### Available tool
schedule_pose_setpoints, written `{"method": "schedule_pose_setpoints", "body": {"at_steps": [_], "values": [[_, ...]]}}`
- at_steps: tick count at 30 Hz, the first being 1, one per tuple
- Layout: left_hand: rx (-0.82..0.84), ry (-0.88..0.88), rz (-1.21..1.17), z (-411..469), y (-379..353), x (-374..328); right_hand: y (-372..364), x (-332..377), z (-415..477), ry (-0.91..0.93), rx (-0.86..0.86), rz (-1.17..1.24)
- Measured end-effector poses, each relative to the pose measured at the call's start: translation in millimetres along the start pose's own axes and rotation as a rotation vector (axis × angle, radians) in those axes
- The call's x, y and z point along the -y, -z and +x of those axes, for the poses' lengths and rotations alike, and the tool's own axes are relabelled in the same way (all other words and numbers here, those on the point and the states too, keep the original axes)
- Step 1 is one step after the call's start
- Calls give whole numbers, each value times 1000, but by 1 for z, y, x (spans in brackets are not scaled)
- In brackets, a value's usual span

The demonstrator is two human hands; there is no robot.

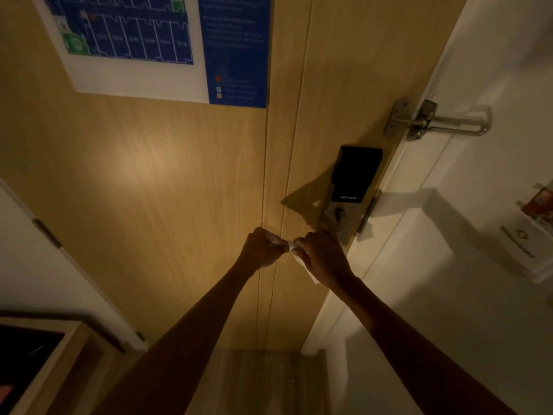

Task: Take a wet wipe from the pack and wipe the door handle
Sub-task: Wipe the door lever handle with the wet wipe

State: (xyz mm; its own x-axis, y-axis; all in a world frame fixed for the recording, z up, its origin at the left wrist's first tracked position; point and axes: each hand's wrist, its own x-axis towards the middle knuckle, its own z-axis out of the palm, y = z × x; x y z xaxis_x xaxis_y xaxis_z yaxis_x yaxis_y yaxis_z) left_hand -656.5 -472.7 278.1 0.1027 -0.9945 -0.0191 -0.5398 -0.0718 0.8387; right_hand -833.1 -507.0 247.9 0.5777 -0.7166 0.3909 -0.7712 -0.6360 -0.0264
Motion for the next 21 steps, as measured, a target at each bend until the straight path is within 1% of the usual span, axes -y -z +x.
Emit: {"method": "schedule_pose_setpoints", "body": {"at_steps": [3,6,9,12,14,17,20,21], "values": [[33,4,-22,-1,1,1,-6,8,2,-36,-33,89],[73,-14,-5,-1,2,2,-8,10,4,-37,-15,110],[87,10,-15,-1,3,1,-10,10,3,2,-7,69],[95,45,-63,-2,5,-2,-18,12,-5,15,-68,-34],[93,52,-61,-2,6,-3,-20,12,-5,12,-63,-41],[96,57,-29,-1,8,-5,-10,7,8,13,35,150],[108,76,-37,0,9,-5,7,-1,25,-60,244,343],[112,83,-43,0,10,-4,11,-2,29,-87,292,372]]}}
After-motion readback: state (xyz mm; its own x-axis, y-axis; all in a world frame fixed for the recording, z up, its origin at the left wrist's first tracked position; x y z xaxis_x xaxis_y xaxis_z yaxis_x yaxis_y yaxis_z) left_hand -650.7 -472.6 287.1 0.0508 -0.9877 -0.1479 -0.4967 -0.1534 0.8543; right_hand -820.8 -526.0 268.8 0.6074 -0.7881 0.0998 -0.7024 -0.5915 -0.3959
